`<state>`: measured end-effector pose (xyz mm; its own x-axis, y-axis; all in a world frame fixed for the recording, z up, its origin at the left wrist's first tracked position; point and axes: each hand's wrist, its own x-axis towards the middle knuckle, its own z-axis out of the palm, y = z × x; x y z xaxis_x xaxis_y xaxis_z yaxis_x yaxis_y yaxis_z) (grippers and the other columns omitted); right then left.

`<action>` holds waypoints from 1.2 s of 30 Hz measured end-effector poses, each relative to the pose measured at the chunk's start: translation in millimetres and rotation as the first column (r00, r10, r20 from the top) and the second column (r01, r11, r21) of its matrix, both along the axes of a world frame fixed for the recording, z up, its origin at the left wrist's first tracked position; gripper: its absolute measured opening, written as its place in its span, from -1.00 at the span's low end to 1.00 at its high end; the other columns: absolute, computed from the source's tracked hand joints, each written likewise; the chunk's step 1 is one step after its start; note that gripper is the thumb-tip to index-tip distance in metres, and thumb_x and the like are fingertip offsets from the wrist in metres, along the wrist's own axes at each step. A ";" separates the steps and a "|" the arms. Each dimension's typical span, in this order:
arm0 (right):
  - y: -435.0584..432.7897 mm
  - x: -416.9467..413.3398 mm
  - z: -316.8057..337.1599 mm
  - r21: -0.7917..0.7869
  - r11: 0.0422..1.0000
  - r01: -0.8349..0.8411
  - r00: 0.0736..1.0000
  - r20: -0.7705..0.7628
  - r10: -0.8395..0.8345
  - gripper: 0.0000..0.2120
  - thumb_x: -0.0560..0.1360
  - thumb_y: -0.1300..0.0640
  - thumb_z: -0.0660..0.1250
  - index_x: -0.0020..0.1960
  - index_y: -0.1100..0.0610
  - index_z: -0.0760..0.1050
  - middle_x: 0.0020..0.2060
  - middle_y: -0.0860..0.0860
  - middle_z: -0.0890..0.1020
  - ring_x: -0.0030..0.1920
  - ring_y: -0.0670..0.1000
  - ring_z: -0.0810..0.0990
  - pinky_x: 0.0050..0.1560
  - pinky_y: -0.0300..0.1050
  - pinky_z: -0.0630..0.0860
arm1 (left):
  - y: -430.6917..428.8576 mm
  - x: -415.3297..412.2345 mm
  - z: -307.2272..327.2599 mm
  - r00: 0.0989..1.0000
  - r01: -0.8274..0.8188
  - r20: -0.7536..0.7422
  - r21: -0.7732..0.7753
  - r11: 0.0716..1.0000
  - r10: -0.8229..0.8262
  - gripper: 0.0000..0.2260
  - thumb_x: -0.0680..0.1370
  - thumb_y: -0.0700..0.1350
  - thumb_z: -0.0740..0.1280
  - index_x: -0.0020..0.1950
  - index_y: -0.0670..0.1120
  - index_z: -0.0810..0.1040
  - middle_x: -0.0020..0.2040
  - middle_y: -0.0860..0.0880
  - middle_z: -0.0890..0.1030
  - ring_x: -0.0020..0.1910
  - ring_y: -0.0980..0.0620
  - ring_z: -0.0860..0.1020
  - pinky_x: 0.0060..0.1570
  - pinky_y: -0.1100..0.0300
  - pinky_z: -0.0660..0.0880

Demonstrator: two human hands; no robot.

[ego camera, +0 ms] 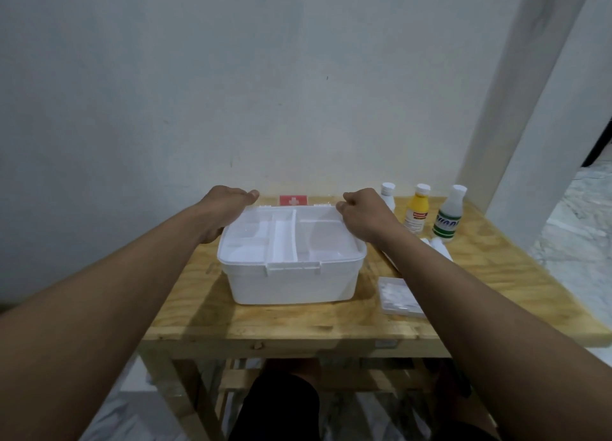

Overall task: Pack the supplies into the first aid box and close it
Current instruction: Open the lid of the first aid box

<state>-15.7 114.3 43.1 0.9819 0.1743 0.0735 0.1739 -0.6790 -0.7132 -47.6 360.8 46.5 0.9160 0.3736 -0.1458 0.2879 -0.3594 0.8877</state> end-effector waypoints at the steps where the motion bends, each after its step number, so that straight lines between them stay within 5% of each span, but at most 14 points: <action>1: -0.6 -0.4 0.5 0.007 1.000 -0.007 1.000 -0.007 0.007 -0.60 0.66 0.14 0.18 0.42 0.31 0.43 0.39 0.15 0.51 0.39 0.15 0.45 0.20 -0.13 0.35 | 0.0 -2.6 -0.1 1.000 0.012 0.000 0.015 1.000 -0.012 -0.55 0.59 0.10 0.34 0.39 -0.14 0.53 0.29 -0.14 0.58 0.21 -0.21 0.57 0.30 -0.12 0.48; 11: -15.6 -37.7 -0.1 -0.075 0.981 -0.180 0.980 -0.099 0.173 -0.41 0.69 -0.02 0.06 0.64 0.13 -0.02 0.61 0.05 0.10 0.58 0.10 0.09 0.48 -0.02 0.11 | -15.8 -45.8 -17.1 0.993 0.119 -0.003 0.212 0.970 -0.121 -0.42 0.68 0.19 0.09 0.65 0.00 0.09 0.64 -0.01 0.11 0.59 -0.10 0.15 0.49 -0.04 0.13; 27: -12.0 -34.6 2.4 -0.061 0.987 -0.147 0.986 -0.085 0.142 -0.39 0.69 -0.11 0.00 0.64 0.12 -0.05 0.61 0.06 0.10 0.59 0.09 0.08 0.48 -0.01 0.09 | -16.6 -29.8 -10.6 0.987 0.145 0.017 0.316 0.938 -0.158 -0.48 0.70 0.13 0.06 0.62 -0.05 0.21 0.62 0.00 0.19 0.58 -0.03 0.17 0.50 0.08 0.08; 32: -20.8 -40.9 9.9 -0.057 0.987 -0.149 0.989 -0.024 0.148 -0.38 0.68 -0.18 -0.02 0.63 0.11 0.04 0.60 0.03 0.13 0.59 0.07 0.09 0.49 -0.02 0.07 | -28.6 -37.9 0.2 0.984 0.027 0.145 0.456 0.890 -0.105 -0.51 0.71 0.11 -0.02 0.56 -0.08 0.33 0.57 -0.08 0.31 0.55 -0.11 0.26 0.49 0.07 0.13; 36: -42.6 -47.4 15.9 -0.148 0.983 -0.112 0.993 0.017 0.115 -0.45 0.68 -0.09 0.03 0.61 0.09 0.13 0.58 0.04 0.20 0.57 0.08 0.15 0.47 -0.02 0.12 | -45.6 -49.8 -1.1 0.972 -0.098 0.226 0.638 0.764 -0.065 -0.44 0.66 0.22 -0.09 0.52 -0.01 0.40 0.51 -0.10 0.42 0.54 -0.23 0.24 0.49 -0.23 0.14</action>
<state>-63.1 71.7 58.9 0.9533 0.2954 0.0632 0.2726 -0.7509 -0.6015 -97.4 315.2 45.5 0.8850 0.3197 0.3384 0.1247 -0.8631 0.4894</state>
